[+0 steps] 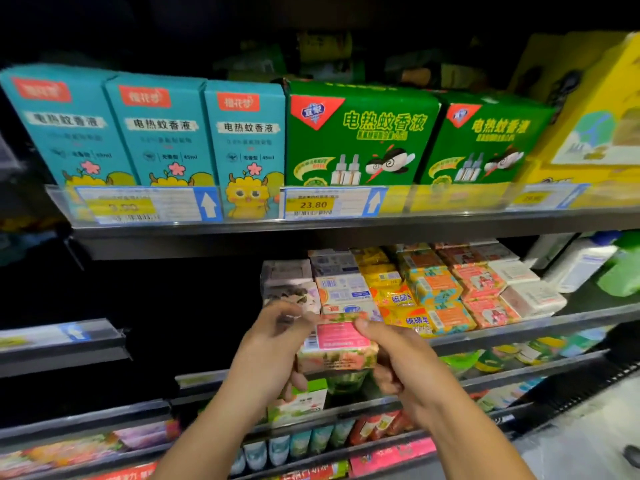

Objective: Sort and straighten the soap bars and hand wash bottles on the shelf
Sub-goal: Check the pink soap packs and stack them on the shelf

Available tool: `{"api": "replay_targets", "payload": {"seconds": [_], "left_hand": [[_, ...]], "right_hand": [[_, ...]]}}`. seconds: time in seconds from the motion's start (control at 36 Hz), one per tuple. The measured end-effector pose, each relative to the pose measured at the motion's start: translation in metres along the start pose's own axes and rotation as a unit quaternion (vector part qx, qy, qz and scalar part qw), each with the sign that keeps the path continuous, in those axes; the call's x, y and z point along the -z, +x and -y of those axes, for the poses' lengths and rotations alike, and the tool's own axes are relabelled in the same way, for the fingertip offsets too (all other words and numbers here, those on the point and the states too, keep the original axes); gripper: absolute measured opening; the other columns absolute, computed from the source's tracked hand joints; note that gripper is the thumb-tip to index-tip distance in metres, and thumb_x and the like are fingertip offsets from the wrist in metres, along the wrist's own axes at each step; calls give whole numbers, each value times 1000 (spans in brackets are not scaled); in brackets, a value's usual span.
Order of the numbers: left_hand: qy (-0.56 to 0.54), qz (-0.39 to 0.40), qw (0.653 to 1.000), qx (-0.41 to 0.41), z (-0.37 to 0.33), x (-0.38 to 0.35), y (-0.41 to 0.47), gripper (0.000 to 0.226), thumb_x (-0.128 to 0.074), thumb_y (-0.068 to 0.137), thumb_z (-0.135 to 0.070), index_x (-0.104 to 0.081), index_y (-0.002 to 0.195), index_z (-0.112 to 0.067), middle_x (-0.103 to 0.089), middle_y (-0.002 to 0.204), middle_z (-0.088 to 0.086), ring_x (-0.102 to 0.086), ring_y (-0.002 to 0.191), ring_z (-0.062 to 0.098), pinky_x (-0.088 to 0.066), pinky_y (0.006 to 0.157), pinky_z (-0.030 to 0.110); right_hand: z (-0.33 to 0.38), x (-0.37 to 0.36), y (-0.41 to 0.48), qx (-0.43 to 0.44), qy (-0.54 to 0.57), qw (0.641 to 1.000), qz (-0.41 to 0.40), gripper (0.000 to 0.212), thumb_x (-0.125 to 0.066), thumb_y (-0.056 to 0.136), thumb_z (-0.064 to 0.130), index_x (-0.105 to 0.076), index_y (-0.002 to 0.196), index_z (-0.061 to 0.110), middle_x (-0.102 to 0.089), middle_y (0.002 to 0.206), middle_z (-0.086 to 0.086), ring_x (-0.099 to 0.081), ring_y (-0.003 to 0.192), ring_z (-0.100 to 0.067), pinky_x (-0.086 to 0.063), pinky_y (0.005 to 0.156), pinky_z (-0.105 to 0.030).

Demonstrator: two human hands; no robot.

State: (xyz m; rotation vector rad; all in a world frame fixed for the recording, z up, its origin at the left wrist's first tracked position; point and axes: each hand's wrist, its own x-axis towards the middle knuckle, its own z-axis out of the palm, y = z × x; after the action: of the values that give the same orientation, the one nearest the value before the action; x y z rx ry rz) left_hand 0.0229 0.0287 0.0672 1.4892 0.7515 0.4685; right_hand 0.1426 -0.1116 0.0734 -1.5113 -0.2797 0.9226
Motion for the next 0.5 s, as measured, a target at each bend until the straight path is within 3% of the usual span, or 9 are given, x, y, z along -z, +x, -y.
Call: {"api": "replay_targets", "payload": {"seconds": [0.08,0.17,0.22,0.28,0.33,0.39,0.5], "left_hand": [[79,68,994,43,3,4,4,8,-49,102,-33,-54,105,-28,-71,60,6,-46,34,17,-28,35,19],[109,89,989,52,4,8,8,11,-47,103,-36,-54,108,-30,-71,72,22,-47,36,18,-25,34,19],[112,100,988,36,1,8,10,11,-47,105,-34,-54,109,-28,-70,75,17,-51,39,19,-29,34,21],[79,109,990,28,-5,7,11,13,-48,104,-33,-54,115,-27,-70,94,10,-59,44,22,-37,33,23],[29,104,994,27,-13,7,12,15,-52,103,-30,-55,118,-27,-70,103,10,-63,50,26,-46,36,24],[-16,95,995,14,-18,8,13,15,-55,101,-30,-58,116,-28,-72,100,9,-68,58,33,-55,45,29],[-72,78,994,-23,-21,5,13,12,-57,99,-29,-62,109,-26,-74,90,6,-72,70,37,-62,58,39]], "right_hand": [[-2,0,0,-83,-28,996,16,34,-69,87,48,-73,96,15,-62,65,-10,-28,41,-9,-14,41,-20],[-2,2,0,-99,-43,994,29,42,-66,89,50,-72,103,12,-65,68,-14,-27,38,-8,-16,37,-18],[1,5,1,-77,-58,994,46,43,-63,92,48,-70,108,9,-67,71,-16,-29,37,-8,-16,37,-18],[7,6,1,-41,-84,994,56,44,-62,94,46,-63,118,9,-70,79,-16,-38,39,-9,-20,37,-19],[14,4,-1,-13,-103,993,62,36,-63,95,42,-58,122,20,-74,94,-13,-51,46,-13,-31,38,-20],[18,2,-1,1,-85,994,66,27,-62,97,34,-55,124,33,-75,105,-8,-61,55,-18,-44,44,-21],[21,-2,-1,38,7,996,76,35,-60,99,21,-56,130,37,-71,92,-8,-64,69,-21,-54,56,-25]]}}
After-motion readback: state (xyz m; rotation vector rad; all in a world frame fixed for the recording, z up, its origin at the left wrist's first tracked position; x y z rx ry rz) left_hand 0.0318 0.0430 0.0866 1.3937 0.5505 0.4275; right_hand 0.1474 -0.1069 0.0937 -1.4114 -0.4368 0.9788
